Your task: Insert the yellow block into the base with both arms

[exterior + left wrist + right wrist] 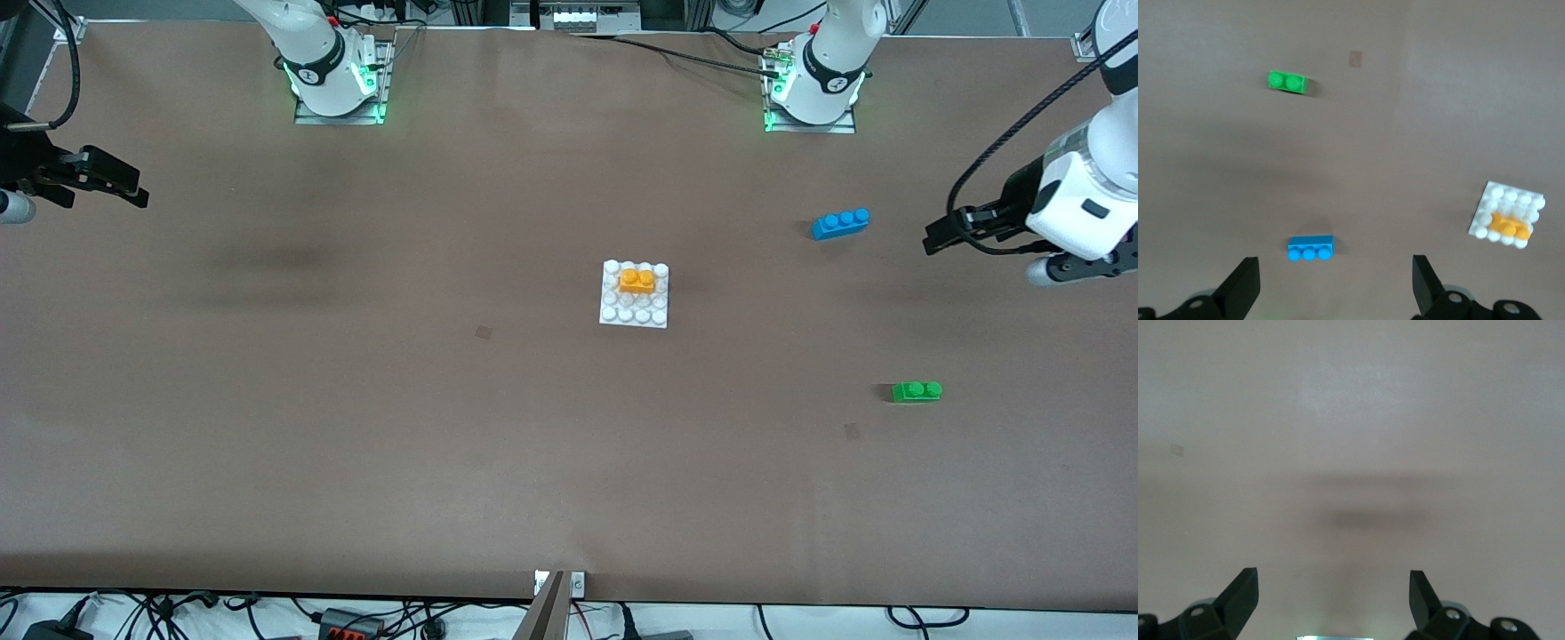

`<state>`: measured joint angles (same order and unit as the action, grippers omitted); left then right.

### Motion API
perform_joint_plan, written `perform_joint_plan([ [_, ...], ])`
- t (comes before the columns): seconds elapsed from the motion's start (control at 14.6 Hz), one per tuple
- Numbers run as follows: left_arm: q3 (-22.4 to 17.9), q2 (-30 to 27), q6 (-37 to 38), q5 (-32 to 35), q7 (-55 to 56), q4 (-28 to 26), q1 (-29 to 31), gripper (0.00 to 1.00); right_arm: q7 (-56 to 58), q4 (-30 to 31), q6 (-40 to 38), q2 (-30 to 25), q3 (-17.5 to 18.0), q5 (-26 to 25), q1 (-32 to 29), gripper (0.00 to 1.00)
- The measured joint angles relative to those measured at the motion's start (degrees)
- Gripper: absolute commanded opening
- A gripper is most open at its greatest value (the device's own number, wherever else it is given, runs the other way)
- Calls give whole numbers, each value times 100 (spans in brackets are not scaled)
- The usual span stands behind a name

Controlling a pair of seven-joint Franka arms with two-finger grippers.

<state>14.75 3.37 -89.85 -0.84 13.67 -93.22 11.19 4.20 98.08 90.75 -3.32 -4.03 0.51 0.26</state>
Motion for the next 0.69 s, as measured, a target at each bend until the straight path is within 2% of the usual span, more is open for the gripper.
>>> perform_joint_plan([
  [0.34, -623, 185, 385, -2, -328, 213, -483, 100, -1, 0, -1, 0, 0, 0, 0, 100],
  [0.69, -654, 247, 441, -3, -388, 374, -538, 100, -3, 0, -3, 0, 0, 0, -1, 100],
])
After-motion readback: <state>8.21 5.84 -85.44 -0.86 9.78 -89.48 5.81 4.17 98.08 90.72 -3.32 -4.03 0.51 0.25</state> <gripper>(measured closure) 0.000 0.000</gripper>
